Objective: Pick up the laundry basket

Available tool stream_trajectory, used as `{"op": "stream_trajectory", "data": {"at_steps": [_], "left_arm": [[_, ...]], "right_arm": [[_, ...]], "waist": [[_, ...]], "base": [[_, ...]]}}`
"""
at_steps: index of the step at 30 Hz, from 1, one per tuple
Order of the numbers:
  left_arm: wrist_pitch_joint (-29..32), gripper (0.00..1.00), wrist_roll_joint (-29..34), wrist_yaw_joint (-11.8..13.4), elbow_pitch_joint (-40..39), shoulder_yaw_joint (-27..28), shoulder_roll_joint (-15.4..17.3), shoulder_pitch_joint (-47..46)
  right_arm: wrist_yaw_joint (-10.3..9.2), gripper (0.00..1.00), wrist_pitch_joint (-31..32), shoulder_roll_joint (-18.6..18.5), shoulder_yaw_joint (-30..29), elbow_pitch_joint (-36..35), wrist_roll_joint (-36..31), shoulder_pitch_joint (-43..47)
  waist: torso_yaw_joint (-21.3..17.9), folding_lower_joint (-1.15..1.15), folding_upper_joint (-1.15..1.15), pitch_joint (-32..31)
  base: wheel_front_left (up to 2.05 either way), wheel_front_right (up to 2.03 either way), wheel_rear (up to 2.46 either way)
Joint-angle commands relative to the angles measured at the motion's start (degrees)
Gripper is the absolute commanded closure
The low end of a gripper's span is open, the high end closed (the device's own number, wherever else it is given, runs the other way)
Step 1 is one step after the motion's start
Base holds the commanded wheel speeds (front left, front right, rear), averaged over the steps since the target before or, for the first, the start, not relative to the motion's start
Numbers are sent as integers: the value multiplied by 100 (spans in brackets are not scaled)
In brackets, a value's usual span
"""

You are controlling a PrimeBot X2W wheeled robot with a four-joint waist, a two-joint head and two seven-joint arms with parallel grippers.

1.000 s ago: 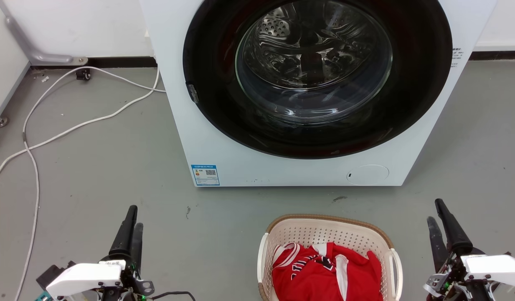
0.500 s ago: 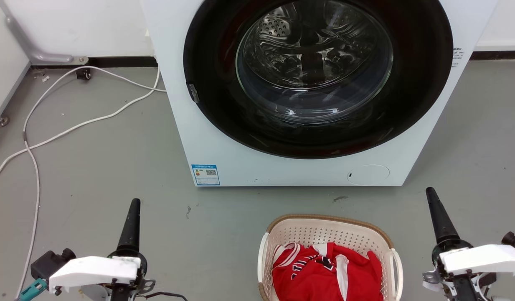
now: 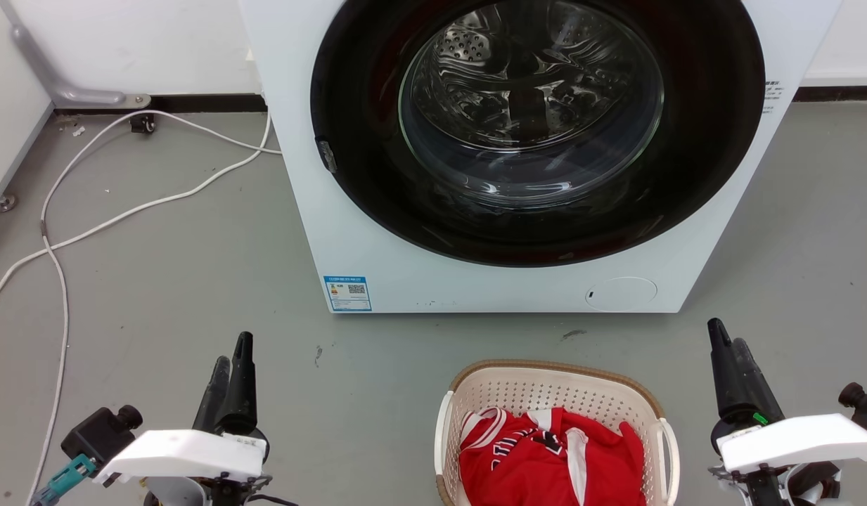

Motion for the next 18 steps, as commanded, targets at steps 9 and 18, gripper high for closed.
{"op": "stream_trajectory", "data": {"at_steps": [9,18], "left_arm": [[-227,0,928,7,-120,-77,28,48],[-390,0,1634,56,-135,-129,30,104]], "right_arm": [[2,0,-223,-24,83,-275,-972,59],[2,0,-389,-25,12,-248,-1762,128]], "waist": [[6,0,0,12],[18,0,0,11]], "base": [[0,0,0],[0,0,0]]}}
